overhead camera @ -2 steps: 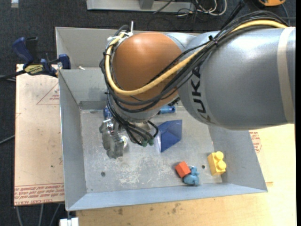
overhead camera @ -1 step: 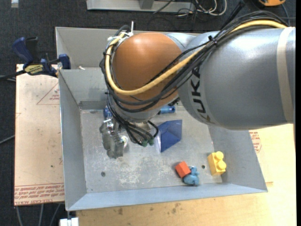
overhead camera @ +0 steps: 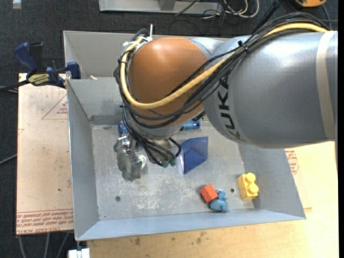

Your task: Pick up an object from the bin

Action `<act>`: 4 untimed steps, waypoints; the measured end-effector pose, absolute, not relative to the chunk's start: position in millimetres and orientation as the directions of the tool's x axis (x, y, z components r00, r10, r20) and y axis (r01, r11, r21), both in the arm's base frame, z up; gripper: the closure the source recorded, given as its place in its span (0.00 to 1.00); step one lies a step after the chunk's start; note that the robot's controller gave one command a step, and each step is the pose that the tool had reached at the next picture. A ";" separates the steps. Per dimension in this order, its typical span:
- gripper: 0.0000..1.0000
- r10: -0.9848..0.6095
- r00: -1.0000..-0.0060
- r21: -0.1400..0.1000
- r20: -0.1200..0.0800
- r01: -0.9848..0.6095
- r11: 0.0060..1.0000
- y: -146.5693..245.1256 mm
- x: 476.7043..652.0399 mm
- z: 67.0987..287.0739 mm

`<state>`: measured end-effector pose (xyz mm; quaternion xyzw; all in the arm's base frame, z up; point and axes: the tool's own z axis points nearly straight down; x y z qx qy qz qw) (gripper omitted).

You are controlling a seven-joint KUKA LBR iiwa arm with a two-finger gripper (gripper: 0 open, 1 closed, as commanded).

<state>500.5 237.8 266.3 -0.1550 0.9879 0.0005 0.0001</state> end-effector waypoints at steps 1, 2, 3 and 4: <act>1.00 -0.306 -0.952 0.001 0.000 -0.306 0.952 237.8 500.5 266.3; 1.00 -0.306 -0.952 0.001 0.000 -0.306 0.952 237.8 500.5 266.3; 1.00 -0.306 -0.952 0.001 0.000 -0.306 0.952 237.8 500.5 266.3; 1.00 -0.306 -0.952 0.001 0.000 -0.306 0.952 237.8 500.5 266.3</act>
Offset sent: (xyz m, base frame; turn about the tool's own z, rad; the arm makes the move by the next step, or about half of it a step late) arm 0.0000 0.0000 0.0000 0.0000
